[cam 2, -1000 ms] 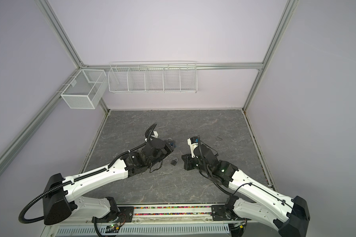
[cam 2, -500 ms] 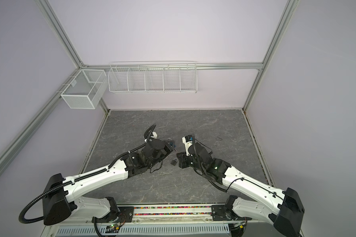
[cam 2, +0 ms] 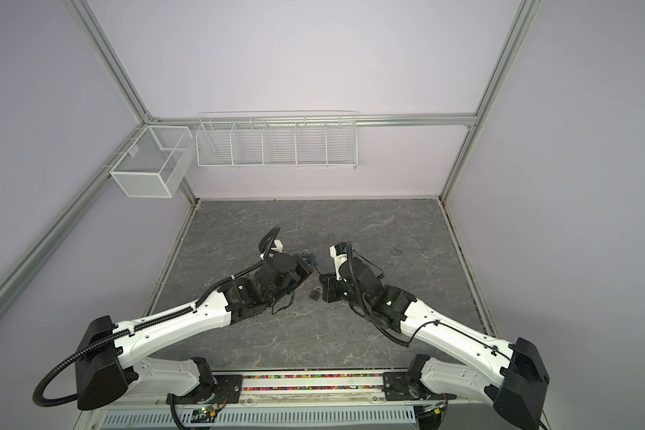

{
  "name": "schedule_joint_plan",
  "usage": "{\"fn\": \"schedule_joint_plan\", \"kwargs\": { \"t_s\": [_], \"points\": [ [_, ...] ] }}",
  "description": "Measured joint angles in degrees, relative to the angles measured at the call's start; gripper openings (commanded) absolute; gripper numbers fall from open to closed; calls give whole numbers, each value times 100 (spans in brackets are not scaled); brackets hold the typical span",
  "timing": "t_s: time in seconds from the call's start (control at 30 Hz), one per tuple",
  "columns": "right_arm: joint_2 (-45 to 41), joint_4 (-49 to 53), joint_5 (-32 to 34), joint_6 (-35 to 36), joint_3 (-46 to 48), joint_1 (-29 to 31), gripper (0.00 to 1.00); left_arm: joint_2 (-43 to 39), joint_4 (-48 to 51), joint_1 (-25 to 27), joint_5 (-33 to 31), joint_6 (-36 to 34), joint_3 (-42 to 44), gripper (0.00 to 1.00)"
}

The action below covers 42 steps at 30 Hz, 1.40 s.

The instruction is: Unlock with the key

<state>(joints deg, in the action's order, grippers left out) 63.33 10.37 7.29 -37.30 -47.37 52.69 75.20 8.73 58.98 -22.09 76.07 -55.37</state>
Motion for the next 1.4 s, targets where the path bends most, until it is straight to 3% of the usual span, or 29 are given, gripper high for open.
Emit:
{"fn": "schedule_joint_plan", "kwargs": {
  "t_s": [1.4],
  "points": [
    [546, 179, 662, -24, -586, 334, 7, -96, -208, -48, 17, 435, 138, 0]
  ]
}}
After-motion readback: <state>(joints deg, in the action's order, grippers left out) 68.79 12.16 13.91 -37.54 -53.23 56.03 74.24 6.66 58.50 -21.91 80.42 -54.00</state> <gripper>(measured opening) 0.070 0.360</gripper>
